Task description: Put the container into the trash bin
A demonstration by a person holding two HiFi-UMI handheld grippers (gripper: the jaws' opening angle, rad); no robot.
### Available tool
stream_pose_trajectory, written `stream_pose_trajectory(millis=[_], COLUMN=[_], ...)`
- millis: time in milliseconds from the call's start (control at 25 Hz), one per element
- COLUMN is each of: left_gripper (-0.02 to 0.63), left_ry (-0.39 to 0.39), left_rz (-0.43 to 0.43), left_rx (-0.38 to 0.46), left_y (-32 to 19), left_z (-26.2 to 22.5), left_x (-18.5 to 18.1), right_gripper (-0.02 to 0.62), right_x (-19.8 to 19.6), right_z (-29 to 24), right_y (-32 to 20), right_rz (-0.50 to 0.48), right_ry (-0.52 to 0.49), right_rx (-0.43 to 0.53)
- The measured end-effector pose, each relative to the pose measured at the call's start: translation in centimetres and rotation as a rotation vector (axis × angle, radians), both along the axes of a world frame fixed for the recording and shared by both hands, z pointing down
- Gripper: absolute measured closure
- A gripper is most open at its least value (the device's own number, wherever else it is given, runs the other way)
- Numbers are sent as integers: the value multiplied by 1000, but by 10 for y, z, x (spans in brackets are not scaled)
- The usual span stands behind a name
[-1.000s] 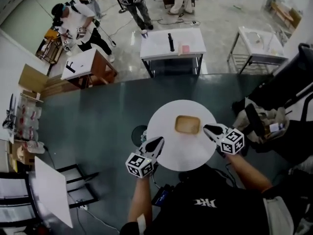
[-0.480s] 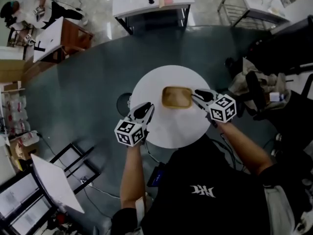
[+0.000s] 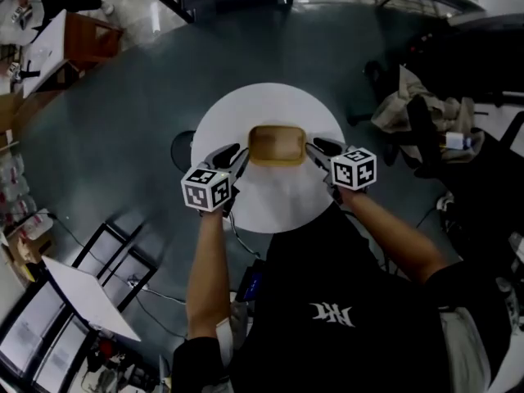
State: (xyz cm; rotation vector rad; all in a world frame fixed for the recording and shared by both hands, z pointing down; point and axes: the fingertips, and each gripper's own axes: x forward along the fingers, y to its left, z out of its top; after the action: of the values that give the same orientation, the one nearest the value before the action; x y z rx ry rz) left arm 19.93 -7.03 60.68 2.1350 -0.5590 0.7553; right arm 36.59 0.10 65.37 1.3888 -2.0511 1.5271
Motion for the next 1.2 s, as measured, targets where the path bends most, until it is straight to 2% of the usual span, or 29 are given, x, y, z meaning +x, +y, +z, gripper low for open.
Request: stream_pose_trajectory(millis=[120, 280, 560, 760, 1000, 1200], left_gripper=[486, 486, 496, 566, 585, 591], left_ry=[-26, -83, -77, -72, -72, -79], left_rz=[-18, -21, -52, -52, -74, -83], left_rx=[-53, -79, -133, -143, -156, -124], left_y=[1, 2, 6, 14, 23, 27], left_z=[20, 38, 57, 65, 57, 39], left_x=[1, -1, 2, 13, 17, 14], right_gripper=[456, 456, 462, 493, 515, 537], right_x=[-2, -6, -15, -11, -3, 0], right_z=[13, 24, 29, 31, 23, 7], right_y=[4, 6, 0, 1, 4, -3], right_rz=[-2, -19, -35, -26, -17, -23], right_ry=[-11, -16, -24, -20, -23, -19], right_rx=[-29, -55, -59, -63, -49, 4])
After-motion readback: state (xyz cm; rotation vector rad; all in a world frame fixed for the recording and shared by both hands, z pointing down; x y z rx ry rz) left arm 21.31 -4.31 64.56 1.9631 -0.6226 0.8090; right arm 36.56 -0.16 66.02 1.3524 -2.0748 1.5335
